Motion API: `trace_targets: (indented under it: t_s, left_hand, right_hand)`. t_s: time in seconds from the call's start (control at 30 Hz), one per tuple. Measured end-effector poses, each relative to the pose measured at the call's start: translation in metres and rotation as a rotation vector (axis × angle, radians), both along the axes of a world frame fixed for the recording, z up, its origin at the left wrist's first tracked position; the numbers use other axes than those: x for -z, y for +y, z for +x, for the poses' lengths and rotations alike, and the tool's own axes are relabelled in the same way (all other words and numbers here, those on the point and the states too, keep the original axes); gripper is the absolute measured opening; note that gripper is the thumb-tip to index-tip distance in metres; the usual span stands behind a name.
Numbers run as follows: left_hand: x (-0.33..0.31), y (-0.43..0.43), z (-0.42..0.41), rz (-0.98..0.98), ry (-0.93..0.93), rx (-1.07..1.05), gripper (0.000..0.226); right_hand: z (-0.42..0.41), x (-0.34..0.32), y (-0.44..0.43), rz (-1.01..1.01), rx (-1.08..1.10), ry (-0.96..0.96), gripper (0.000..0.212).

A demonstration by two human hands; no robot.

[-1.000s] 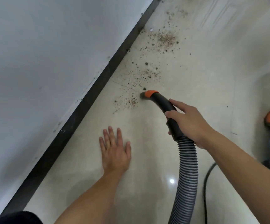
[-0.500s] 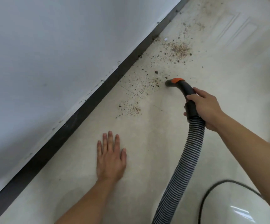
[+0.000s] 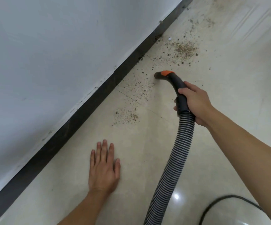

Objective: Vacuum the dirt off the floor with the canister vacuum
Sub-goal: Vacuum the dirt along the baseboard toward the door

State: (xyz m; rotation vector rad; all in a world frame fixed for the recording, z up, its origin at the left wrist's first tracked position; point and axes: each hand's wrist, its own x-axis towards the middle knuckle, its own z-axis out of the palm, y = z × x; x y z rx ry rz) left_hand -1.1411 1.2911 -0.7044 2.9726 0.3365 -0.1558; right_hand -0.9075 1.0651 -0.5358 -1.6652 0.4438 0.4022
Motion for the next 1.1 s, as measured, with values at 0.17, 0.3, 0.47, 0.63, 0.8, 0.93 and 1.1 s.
trace_targets:
  t_s: [0.17,0.3,0.47,0.63,0.8,0.93,1.1]
  left_hand:
    - [0.000,-0.001,0.002,-0.009,0.011,-0.006,0.062]
    - [-0.002,-0.002,0.002,-0.005,0.021,-0.010,0.062]
    - [-0.001,-0.002,0.004,-0.013,0.018,-0.011,0.061]
    - [0.001,-0.001,0.003,-0.007,0.006,-0.008,0.061]
    - [0.002,0.000,0.002,-0.009,0.015,-0.005,0.061]
    - [0.001,-0.001,0.004,-0.026,0.023,-0.002,0.061]
    - [0.001,0.001,0.003,-0.015,0.029,-0.004,0.061]
  right_hand:
    - [0.008,0.006,0.003,0.049,-0.014,0.007,0.055]
    - [0.017,0.008,0.018,0.066,-0.046,0.016,0.054]
    - [0.052,0.015,0.041,0.043,-0.013,-0.027,0.056]
    - [0.084,0.008,0.051,0.033,-0.058,-0.022,0.051]
    - [0.076,-0.002,0.044,0.046,-0.171,0.047,0.038]
    - [0.050,-0.005,0.039,0.070,-0.243,0.111,0.040]
    - [0.012,-0.009,0.044,0.095,-0.342,0.125,0.037]
